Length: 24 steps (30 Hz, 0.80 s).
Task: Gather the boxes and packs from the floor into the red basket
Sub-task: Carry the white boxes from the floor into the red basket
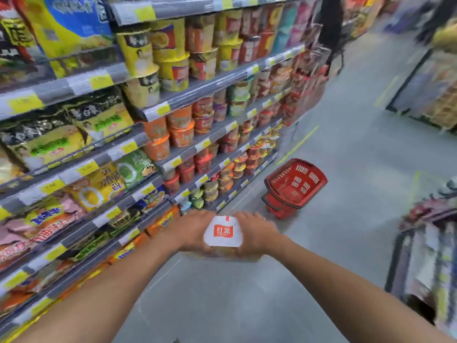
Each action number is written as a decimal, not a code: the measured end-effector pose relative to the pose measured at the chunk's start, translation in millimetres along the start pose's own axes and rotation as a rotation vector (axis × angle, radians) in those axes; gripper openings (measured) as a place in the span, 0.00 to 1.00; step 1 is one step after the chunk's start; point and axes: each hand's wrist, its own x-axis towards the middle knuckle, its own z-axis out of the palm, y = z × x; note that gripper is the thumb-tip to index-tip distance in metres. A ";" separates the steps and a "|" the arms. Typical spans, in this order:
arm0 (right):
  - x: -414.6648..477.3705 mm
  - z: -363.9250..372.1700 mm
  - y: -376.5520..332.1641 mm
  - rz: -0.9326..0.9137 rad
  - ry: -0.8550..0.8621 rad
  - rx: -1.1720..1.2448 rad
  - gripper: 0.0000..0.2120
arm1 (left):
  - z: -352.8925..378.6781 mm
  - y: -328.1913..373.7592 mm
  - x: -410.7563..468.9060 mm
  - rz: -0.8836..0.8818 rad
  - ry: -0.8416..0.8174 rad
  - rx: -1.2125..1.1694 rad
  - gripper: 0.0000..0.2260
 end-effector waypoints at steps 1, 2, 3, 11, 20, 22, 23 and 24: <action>-8.8 -2.0 17.5 0.032 0.008 0.007 0.53 | 0.6 15.0 13.2 0.035 -0.003 0.004 0.36; -17.7 -3.9 35.5 0.062 0.020 0.010 0.51 | 1.7 30.4 27.3 0.070 -0.004 0.018 0.36; -26.2 -5.3 52.0 0.088 0.033 0.013 0.49 | 3.0 44.5 40.3 0.098 -0.011 0.041 0.37; -104.7 -15.4 204.2 0.323 0.062 0.057 0.43 | 17.5 190.7 157.1 0.351 -0.122 0.126 0.33; -175.2 -31.1 343.8 0.495 0.094 0.097 0.44 | 41.2 334.2 251.8 0.499 -0.125 0.198 0.35; -182.4 -33.5 364.0 0.519 0.098 0.108 0.45 | 42.4 355.3 267.6 0.522 -0.147 0.215 0.35; -184.6 -34.1 375.2 0.532 0.100 0.118 0.45 | 42.9 365.5 277.5 0.533 -0.159 0.224 0.36; -186.0 -34.4 385.9 0.544 0.103 0.132 0.45 | 43.2 374.4 287.7 0.545 -0.166 0.230 0.36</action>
